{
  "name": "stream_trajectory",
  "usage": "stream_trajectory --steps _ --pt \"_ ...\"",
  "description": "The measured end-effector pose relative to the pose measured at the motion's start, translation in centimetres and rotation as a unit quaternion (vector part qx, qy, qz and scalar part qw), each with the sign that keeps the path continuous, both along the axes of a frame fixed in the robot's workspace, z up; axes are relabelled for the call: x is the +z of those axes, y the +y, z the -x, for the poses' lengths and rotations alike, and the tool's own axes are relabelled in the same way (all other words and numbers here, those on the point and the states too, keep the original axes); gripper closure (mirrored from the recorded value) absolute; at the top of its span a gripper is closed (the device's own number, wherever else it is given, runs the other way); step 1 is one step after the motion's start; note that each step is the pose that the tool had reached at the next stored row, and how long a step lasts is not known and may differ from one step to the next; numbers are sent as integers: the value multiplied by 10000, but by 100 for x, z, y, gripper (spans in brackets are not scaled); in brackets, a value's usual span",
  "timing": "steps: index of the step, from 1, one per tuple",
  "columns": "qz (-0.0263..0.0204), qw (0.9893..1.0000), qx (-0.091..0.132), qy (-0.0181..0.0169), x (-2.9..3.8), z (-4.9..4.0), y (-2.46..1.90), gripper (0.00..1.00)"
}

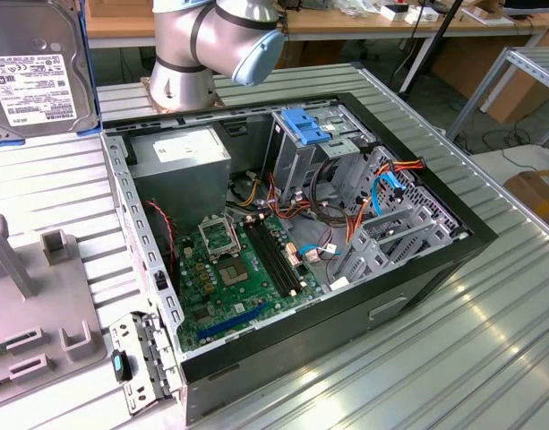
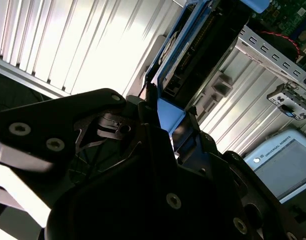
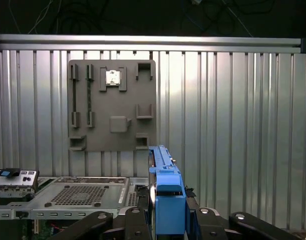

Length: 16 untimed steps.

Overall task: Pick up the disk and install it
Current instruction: 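Insert the disk into the insertion slot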

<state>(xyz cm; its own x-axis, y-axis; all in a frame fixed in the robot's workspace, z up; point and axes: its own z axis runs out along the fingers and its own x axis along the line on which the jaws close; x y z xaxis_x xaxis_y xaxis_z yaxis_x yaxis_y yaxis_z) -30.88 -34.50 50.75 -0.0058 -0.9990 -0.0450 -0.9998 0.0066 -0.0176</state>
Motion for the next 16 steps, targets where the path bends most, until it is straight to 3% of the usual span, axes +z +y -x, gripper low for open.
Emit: stream_trajectory --steps 5,16 --pt "0 10000 0 0 0 -2 0 63" --pt "0 10000 0 0 0 -142 4 63"
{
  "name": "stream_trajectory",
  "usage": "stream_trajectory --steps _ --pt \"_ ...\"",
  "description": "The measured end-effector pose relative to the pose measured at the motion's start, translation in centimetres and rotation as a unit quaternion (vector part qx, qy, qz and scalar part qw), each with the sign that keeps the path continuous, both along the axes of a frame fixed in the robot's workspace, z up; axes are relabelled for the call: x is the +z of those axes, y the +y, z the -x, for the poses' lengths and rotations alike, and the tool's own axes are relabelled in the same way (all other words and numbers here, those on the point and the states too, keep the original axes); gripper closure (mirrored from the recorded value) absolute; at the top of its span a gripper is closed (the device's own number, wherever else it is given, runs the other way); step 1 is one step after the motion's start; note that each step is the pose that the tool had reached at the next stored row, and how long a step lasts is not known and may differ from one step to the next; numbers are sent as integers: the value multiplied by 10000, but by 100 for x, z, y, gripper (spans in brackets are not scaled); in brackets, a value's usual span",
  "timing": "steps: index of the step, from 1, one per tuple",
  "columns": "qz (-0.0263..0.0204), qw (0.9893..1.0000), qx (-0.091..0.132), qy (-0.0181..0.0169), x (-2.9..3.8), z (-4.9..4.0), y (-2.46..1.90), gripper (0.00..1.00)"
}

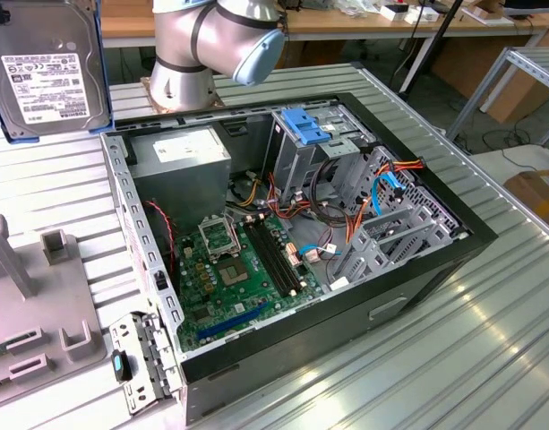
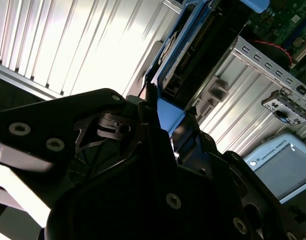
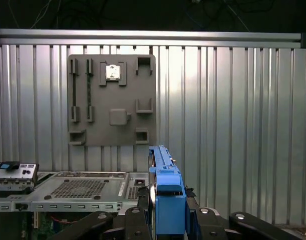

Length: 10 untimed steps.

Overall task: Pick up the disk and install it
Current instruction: 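Insert the disk into the insertion slot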

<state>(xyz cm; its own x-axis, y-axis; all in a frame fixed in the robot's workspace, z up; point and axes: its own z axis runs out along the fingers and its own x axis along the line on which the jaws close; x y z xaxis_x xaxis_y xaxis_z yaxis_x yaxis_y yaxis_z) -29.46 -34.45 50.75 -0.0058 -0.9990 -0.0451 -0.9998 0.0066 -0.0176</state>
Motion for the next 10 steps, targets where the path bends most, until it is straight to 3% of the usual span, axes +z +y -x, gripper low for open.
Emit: stream_trajectory --steps 10 --pt "0 10000 0 0 0 -194 15 63"
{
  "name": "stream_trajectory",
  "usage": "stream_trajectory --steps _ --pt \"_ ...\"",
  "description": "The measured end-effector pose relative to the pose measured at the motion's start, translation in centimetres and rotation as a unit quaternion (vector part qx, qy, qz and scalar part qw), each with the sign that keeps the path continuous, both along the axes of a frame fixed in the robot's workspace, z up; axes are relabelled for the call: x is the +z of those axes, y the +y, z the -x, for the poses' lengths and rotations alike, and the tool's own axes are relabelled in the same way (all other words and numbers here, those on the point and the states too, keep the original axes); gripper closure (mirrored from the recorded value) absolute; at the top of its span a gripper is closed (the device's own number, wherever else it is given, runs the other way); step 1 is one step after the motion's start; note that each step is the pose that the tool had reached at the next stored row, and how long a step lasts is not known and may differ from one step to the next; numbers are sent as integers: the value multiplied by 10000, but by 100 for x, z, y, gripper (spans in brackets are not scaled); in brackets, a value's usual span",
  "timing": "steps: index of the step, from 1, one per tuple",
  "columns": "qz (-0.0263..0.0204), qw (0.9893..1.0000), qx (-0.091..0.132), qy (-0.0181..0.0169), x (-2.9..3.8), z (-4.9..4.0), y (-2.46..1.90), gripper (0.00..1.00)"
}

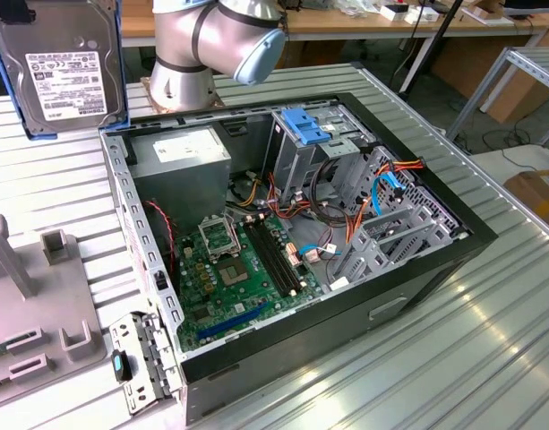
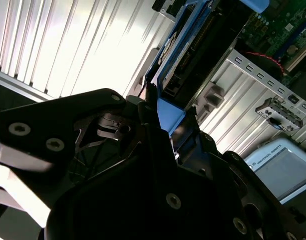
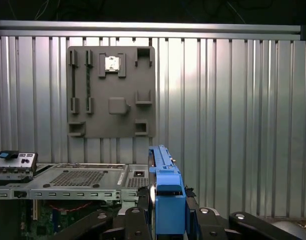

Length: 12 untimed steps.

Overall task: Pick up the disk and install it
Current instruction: 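Insert the disk into the insertion slot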

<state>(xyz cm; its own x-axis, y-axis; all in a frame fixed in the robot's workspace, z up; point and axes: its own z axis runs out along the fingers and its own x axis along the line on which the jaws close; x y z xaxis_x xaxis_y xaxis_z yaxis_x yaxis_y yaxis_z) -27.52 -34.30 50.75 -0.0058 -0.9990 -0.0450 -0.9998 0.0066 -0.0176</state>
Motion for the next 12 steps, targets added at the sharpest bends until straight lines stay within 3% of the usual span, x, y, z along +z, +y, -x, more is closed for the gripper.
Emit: stream_trajectory --steps 4,6,12 --pt "0 10000 0 0 0 -61 6 63" --pt "0 10000 1 0 0 -140 12 63" --pt "0 10000 1 0 0 -175 14 63"
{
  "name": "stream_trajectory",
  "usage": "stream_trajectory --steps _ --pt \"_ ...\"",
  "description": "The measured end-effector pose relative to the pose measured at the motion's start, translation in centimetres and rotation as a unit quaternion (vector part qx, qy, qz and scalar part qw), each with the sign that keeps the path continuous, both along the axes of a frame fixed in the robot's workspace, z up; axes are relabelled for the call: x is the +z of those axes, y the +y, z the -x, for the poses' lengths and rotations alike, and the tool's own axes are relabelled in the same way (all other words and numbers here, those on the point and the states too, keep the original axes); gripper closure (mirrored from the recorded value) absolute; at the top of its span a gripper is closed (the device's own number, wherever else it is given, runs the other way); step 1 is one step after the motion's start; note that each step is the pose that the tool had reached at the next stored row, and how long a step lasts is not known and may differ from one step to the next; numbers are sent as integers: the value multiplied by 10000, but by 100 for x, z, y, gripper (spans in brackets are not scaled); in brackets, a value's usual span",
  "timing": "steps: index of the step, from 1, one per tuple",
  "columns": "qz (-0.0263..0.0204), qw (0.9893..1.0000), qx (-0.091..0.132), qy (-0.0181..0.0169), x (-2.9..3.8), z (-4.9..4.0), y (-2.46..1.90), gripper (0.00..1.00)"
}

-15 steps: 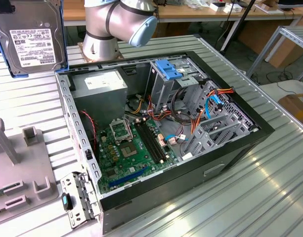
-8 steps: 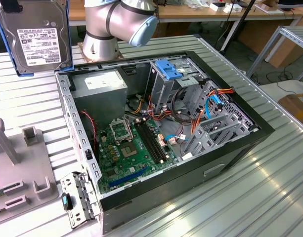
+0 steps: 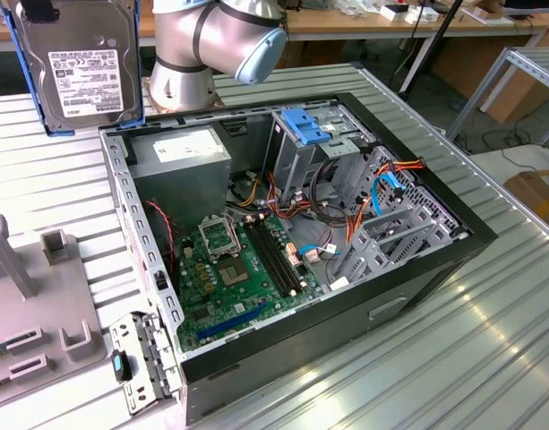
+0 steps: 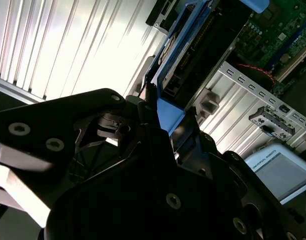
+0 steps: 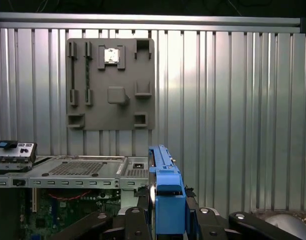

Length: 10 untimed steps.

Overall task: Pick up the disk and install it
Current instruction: 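Insert the disk into the insertion slot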

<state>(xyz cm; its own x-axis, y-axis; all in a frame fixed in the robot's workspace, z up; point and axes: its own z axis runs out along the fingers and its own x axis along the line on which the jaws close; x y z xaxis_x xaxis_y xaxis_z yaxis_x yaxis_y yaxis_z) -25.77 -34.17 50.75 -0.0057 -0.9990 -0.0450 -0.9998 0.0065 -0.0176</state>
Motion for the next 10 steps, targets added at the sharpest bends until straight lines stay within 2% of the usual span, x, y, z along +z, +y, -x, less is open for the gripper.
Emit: stream_trajectory --steps 10 --pt "0 10000 -1 0 0 -281 36 63"
